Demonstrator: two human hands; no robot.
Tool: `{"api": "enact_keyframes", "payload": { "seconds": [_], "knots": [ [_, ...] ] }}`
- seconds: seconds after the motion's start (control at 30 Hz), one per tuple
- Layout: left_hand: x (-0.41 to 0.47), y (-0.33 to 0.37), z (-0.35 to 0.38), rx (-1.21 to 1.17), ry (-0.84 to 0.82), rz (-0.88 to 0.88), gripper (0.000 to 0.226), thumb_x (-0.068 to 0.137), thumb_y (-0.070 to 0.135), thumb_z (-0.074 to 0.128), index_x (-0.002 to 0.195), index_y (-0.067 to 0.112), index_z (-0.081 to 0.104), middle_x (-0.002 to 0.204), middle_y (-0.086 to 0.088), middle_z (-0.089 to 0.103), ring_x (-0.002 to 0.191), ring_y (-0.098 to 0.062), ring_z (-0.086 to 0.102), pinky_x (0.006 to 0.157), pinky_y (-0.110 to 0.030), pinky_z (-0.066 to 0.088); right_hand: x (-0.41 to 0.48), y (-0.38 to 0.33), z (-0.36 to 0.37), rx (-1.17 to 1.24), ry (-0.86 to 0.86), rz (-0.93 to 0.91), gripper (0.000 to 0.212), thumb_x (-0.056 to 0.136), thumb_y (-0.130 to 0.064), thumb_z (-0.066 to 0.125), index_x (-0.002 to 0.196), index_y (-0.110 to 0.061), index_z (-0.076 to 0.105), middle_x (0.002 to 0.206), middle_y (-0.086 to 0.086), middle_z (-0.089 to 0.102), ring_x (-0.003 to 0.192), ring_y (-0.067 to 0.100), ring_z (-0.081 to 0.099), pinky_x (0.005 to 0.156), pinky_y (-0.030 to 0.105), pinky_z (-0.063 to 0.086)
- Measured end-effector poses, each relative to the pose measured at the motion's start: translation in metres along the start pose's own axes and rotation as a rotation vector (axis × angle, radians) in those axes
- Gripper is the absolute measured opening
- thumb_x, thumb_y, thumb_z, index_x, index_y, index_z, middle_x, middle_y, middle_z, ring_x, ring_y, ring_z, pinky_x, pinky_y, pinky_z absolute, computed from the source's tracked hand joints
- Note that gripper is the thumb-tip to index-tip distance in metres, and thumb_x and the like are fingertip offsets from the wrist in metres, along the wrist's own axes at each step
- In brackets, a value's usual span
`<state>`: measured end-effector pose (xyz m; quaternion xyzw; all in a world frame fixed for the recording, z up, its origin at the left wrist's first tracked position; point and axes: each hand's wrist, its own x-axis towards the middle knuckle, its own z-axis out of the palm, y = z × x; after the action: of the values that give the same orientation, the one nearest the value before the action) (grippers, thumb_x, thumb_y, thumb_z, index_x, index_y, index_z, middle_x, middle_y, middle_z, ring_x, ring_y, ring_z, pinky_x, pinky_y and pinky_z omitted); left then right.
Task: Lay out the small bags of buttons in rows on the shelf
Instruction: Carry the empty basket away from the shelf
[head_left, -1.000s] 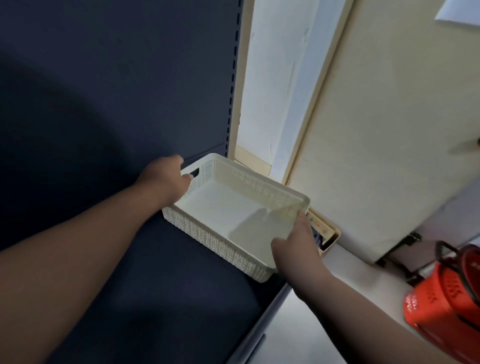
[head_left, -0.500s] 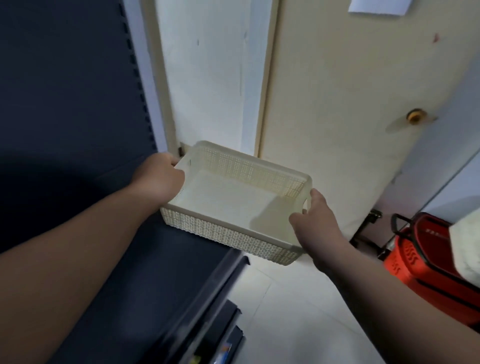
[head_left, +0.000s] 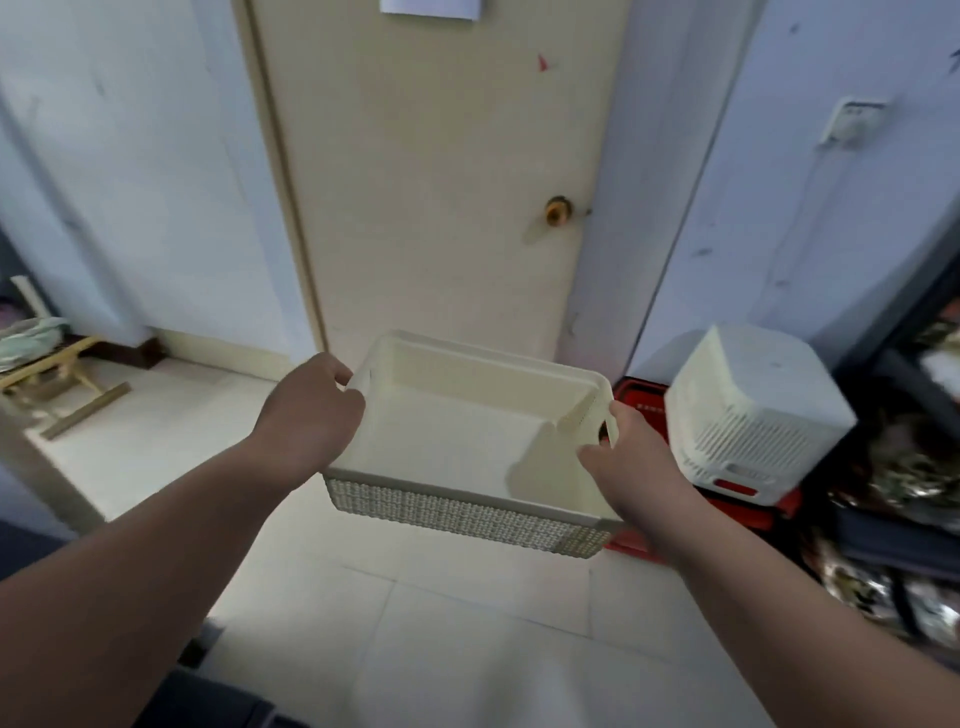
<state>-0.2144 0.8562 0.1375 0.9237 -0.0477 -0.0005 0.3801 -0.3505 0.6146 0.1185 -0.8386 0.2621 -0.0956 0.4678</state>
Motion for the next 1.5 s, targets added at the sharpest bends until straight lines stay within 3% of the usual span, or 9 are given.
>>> {"api": "enact_keyframes", "payload": {
  "seconds": [0.13, 0.3, 0.47, 0.67, 0.77, 0.97, 1.13, 1.37, 1.5],
  "knots": [
    [0.005, 0.043, 0.061, 0.051, -0.085, 0.074, 0.031, 0.084, 0.019, 0.044, 0.112, 0.025, 0.055, 0.102, 0.001, 0.064, 0.092, -0.024, 0.061, 0.081, -0.039, 0.052, 0.025, 0.033, -0.053, -0.025, 0.034, 0.034, 0.039, 0.084, -0.01, 0.052, 0.121, -0.025, 0.049, 0.103, -0.006, 0.06, 0.083, 0.005, 0.055, 0.058, 0.022, 0.042],
    [0.031, 0.09, 0.119, 0.092, -0.159, 0.144, 0.04, 0.085, 0.017, 0.043, 0.123, 0.025, 0.052, 0.106, -0.002, 0.062, 0.094, -0.025, 0.058, 0.078, -0.036, 0.047, 0.052, 0.069, -0.094, 0.053, 0.098, 0.115, 0.043, 0.087, -0.01, 0.053, 0.127, -0.025, 0.045, 0.093, -0.015, 0.054, 0.089, 0.011, 0.054, 0.072, 0.028, 0.048],
    [0.069, 0.136, 0.188, 0.084, -0.239, 0.181, 0.039, 0.085, 0.016, 0.044, 0.121, 0.028, 0.052, 0.097, 0.001, 0.062, 0.085, -0.023, 0.059, 0.071, -0.034, 0.046, 0.094, 0.102, -0.129, 0.06, 0.193, 0.175, 0.028, 0.088, -0.011, 0.055, 0.108, -0.028, 0.046, 0.092, -0.007, 0.059, 0.083, 0.01, 0.057, 0.062, 0.024, 0.046],
    [0.134, 0.193, 0.266, 0.077, -0.335, 0.212, 0.042, 0.084, 0.015, 0.044, 0.123, 0.028, 0.052, 0.103, -0.002, 0.064, 0.092, -0.026, 0.06, 0.076, -0.034, 0.048, 0.175, 0.133, -0.172, 0.0, 0.266, 0.271, 0.021, 0.085, -0.016, 0.055, 0.105, -0.024, 0.053, 0.094, -0.004, 0.062, 0.083, 0.012, 0.059, 0.068, 0.031, 0.05],
    [0.16, 0.225, 0.302, 0.082, -0.376, 0.279, 0.037, 0.084, 0.014, 0.043, 0.117, 0.029, 0.053, 0.097, 0.001, 0.064, 0.091, -0.024, 0.059, 0.074, -0.031, 0.045, 0.211, 0.145, -0.198, -0.071, 0.292, 0.322, 0.015, 0.086, -0.016, 0.053, 0.099, -0.023, 0.052, 0.084, -0.003, 0.059, 0.071, 0.012, 0.055, 0.057, 0.026, 0.041],
    [0.189, 0.287, 0.381, 0.088, -0.449, 0.415, 0.036, 0.087, 0.015, 0.041, 0.12, 0.025, 0.052, 0.108, 0.003, 0.064, 0.099, -0.024, 0.058, 0.078, -0.031, 0.045, 0.266, 0.177, -0.256, -0.16, 0.352, 0.369, 0.026, 0.089, -0.013, 0.05, 0.096, -0.032, 0.034, 0.077, -0.014, 0.05, 0.073, 0.012, 0.058, 0.054, 0.026, 0.039],
    [0.199, 0.335, 0.452, 0.126, -0.444, 0.456, 0.034, 0.09, 0.016, 0.04, 0.122, 0.021, 0.05, 0.113, 0.0, 0.062, 0.101, -0.024, 0.056, 0.076, -0.032, 0.042, 0.32, 0.226, -0.311, -0.157, 0.365, 0.386, 0.027, 0.086, -0.013, 0.05, 0.103, -0.034, 0.045, 0.087, -0.013, 0.057, 0.077, 0.003, 0.052, 0.055, 0.022, 0.038],
    [0.207, 0.403, 0.56, 0.12, -0.368, 0.339, 0.027, 0.09, 0.016, 0.039, 0.112, 0.027, 0.05, 0.09, 0.006, 0.062, 0.074, -0.013, 0.055, 0.066, -0.032, 0.047, 0.433, 0.314, -0.398, -0.104, 0.301, 0.401, 0.022, 0.083, -0.008, 0.049, 0.098, -0.023, 0.056, 0.089, -0.002, 0.061, 0.08, 0.015, 0.057, 0.059, 0.028, 0.042],
    [0.218, 0.43, 0.605, 0.131, -0.359, 0.227, 0.03, 0.091, 0.019, 0.038, 0.118, 0.027, 0.048, 0.088, 0.011, 0.059, 0.078, -0.012, 0.056, 0.061, -0.03, 0.043, 0.49, 0.348, -0.431, -0.062, 0.234, 0.405, 0.029, 0.082, -0.007, 0.048, 0.103, -0.026, 0.056, 0.09, -0.003, 0.063, 0.081, 0.017, 0.059, 0.061, 0.03, 0.046]
  ]
}}
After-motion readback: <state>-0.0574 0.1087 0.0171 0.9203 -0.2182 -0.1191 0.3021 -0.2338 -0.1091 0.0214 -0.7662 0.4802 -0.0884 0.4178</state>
